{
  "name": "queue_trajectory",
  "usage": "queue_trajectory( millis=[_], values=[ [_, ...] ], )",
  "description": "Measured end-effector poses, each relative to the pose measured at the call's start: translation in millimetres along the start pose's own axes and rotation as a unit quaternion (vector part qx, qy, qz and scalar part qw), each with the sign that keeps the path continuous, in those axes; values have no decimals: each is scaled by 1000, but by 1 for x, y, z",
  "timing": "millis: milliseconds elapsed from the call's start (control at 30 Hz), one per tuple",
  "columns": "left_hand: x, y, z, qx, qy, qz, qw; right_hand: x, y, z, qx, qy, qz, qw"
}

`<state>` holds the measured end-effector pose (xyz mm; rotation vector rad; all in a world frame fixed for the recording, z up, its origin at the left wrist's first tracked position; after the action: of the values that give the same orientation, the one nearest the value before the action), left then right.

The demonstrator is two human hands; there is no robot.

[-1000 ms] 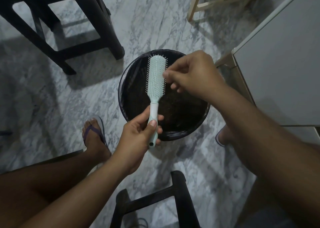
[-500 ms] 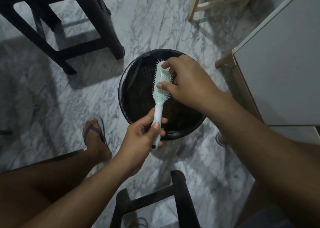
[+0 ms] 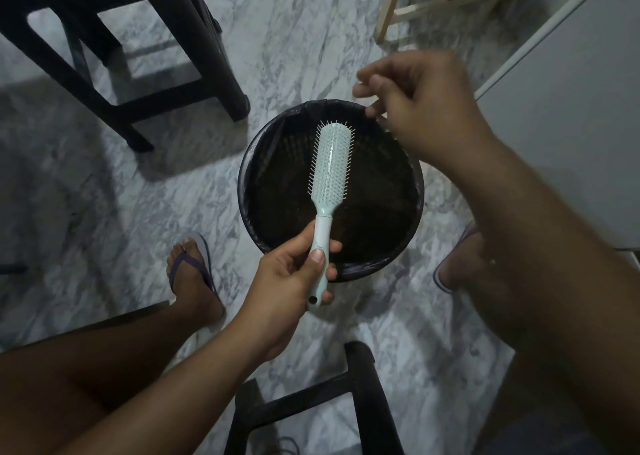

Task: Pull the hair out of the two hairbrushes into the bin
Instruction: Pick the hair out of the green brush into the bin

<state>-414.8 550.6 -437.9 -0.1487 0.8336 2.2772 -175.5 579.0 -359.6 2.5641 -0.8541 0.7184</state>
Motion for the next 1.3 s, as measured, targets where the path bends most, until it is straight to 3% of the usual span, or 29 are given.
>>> queue_trajectory(
  millis=[167,367,467,533,600,667,733,833,900,1033,1167,1300],
  values=[
    [2,0,0,-23,-43,6,999,-22,9,13,-29,145,-121,982],
    [4,3,-2,-46,-77,10,996,-19,5,10,7,97,-48,994],
    [2,2,1,-48,-53,1,997,-18,4,15,-2,15,-40,999],
    [0,1,7,-63,-45,-3,997,-14,1,14,-38,-98,-39,994],
    [0,-1,10,-66,-25,3,998,-10,0,12,-80,-243,-28,966],
    [3,-3,12,-59,-2,18,998,-5,-2,13,-107,-302,-14,947],
    [6,-4,11,-58,-1,25,998,-6,-1,14,-126,-248,-31,960],
    [8,-5,10,-54,-6,29,998,-23,9,17,-169,-134,-122,969],
    [8,-5,7,-53,-22,31,998,-34,15,16,-151,-78,-155,973],
    [9,-4,6,-82,-100,38,991,-29,14,12,-73,54,-113,989],
    [8,-5,6,-70,-103,34,992,-23,14,11,-77,85,-121,986],
    [3,-3,9,-69,-73,24,995,-22,12,12,-131,8,-147,980]
  ],
)
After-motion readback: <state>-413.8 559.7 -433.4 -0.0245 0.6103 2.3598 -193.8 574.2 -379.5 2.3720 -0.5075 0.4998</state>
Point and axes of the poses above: each hand's wrist, its own y-axis away from the middle knuckle, its own x-axis out of the back of the hand, z = x × y, the point moved 3 cm from there along -y, towards the middle knuckle, and after that the axes turned 6 degrees about -x, right-handed, at the moved point
